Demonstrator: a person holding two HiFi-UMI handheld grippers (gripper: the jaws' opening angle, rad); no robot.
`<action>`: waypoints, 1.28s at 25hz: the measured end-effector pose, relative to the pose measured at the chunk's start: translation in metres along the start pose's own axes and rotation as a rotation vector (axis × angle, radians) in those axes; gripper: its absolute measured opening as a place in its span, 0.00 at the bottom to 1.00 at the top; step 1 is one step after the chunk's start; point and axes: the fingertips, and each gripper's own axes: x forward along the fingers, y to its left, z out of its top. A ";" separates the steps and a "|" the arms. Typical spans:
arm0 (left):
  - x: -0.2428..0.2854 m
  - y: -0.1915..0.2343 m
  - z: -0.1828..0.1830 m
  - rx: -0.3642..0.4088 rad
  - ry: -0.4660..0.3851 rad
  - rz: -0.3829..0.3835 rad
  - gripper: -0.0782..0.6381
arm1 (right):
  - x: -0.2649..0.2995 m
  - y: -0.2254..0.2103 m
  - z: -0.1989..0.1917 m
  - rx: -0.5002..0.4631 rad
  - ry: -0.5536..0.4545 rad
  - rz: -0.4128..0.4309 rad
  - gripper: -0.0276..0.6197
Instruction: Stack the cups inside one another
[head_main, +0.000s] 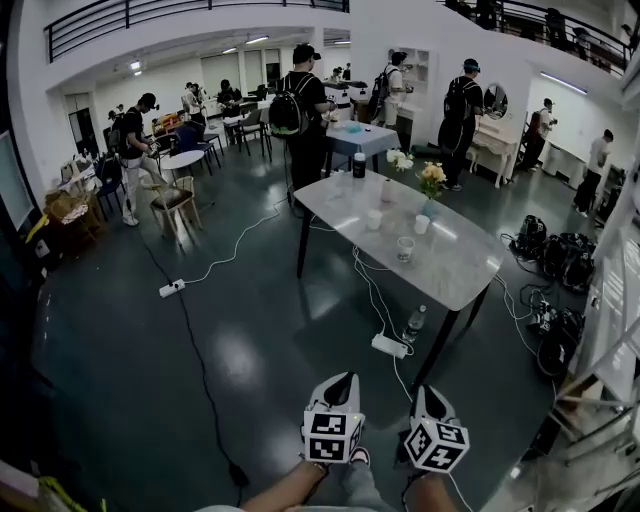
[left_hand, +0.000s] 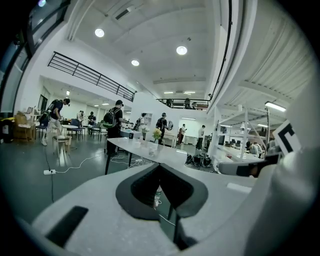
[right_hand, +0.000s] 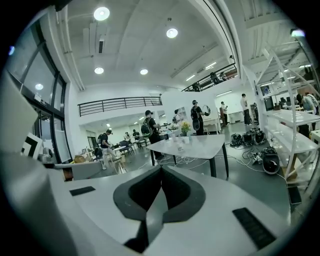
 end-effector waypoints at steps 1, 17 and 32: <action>0.007 0.003 0.002 -0.001 0.000 0.005 0.10 | 0.009 0.000 0.004 -0.004 -0.003 0.008 0.05; 0.129 0.008 0.035 -0.005 0.012 0.038 0.10 | 0.122 -0.048 0.056 -0.014 0.024 0.049 0.05; 0.217 0.011 0.057 0.013 0.024 0.050 0.10 | 0.198 -0.088 0.091 -0.014 0.033 0.065 0.05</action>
